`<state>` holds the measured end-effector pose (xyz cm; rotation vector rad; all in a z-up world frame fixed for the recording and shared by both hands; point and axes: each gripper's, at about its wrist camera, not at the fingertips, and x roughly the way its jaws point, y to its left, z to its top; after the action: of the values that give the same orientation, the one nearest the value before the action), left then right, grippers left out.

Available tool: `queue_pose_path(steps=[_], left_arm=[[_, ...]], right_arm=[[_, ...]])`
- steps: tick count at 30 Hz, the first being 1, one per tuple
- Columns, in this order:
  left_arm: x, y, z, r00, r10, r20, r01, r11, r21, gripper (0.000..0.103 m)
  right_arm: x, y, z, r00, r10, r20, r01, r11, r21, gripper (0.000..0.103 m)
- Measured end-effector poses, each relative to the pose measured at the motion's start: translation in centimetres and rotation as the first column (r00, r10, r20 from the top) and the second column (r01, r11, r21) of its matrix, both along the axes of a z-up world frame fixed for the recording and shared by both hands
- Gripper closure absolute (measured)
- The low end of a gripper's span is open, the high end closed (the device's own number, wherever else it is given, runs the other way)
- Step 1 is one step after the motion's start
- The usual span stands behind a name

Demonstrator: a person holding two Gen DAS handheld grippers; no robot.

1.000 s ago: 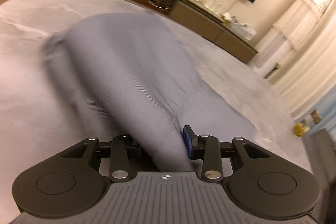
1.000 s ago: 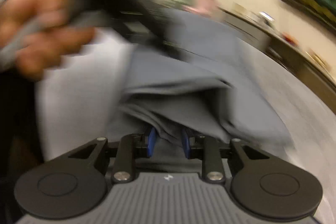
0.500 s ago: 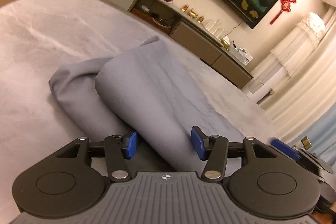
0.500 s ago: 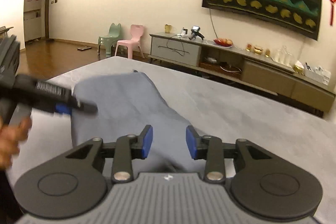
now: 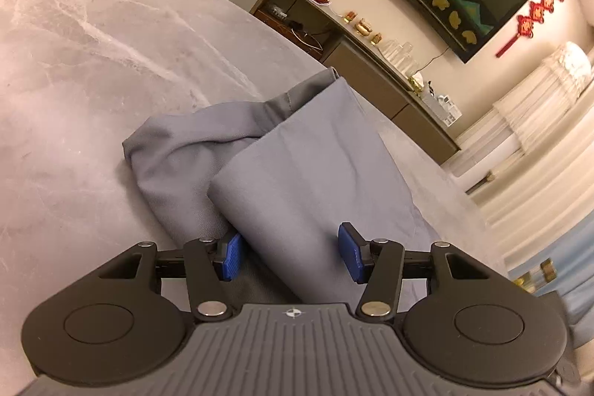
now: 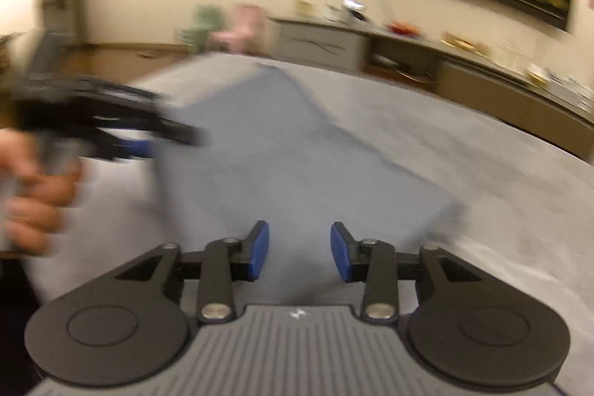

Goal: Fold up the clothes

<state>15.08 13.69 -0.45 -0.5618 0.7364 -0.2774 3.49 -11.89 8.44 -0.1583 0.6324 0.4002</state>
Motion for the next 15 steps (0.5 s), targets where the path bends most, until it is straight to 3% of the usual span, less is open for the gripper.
queue_pose_path(steps=[2, 4, 7, 10, 11, 12, 15], left_arm=[[0.0, -1.3, 0.0, 0.999, -0.039, 0.008, 0.039, 0.999, 0.012, 0.047], [0.0, -2.6, -0.1, 0.997, -0.079, 0.016, 0.078, 0.997, 0.024, 0.047], [0.0, -4.5, -0.1, 0.99, -0.138, 0.026, 0.136, 0.99, 0.043, 0.047], [-0.5, -6.3, 0.7, 0.983, -0.17, 0.063, 0.164, 0.982, 0.091, 0.047], [-0.9, -6.8, 1.4, 0.981, -0.172, 0.086, 0.161, 0.98, 0.117, 0.048], [-1.5, -6.9, 2.2, 0.977, -0.182, 0.112, 0.166, 0.976, 0.138, 0.048], [-3.4, -5.0, 5.7, 0.952, -0.231, 0.2, 0.199, 0.965, 0.169, 0.047]], right_arm=[[-1.3, 1.2, -1.2, 0.996, 0.085, 0.029, -0.083, 0.993, -0.079, 0.064], [-1.1, 1.0, -2.1, 0.994, 0.106, 0.031, -0.099, 0.982, -0.161, 0.053], [0.8, -2.2, -2.1, 0.999, 0.02, 0.037, -0.011, 0.969, -0.245, 0.052], [3.1, -6.7, -3.1, 0.989, -0.125, 0.074, 0.143, 0.927, -0.347, 0.062], [3.7, -8.1, -3.1, 0.987, -0.157, 0.037, 0.16, 0.918, -0.362, 0.065], [4.1, -9.6, -3.2, 0.982, -0.189, 0.001, 0.175, 0.91, -0.377, 0.076], [2.8, -12.5, -1.3, 0.974, -0.226, -0.014, 0.209, 0.922, -0.325, 0.079]])
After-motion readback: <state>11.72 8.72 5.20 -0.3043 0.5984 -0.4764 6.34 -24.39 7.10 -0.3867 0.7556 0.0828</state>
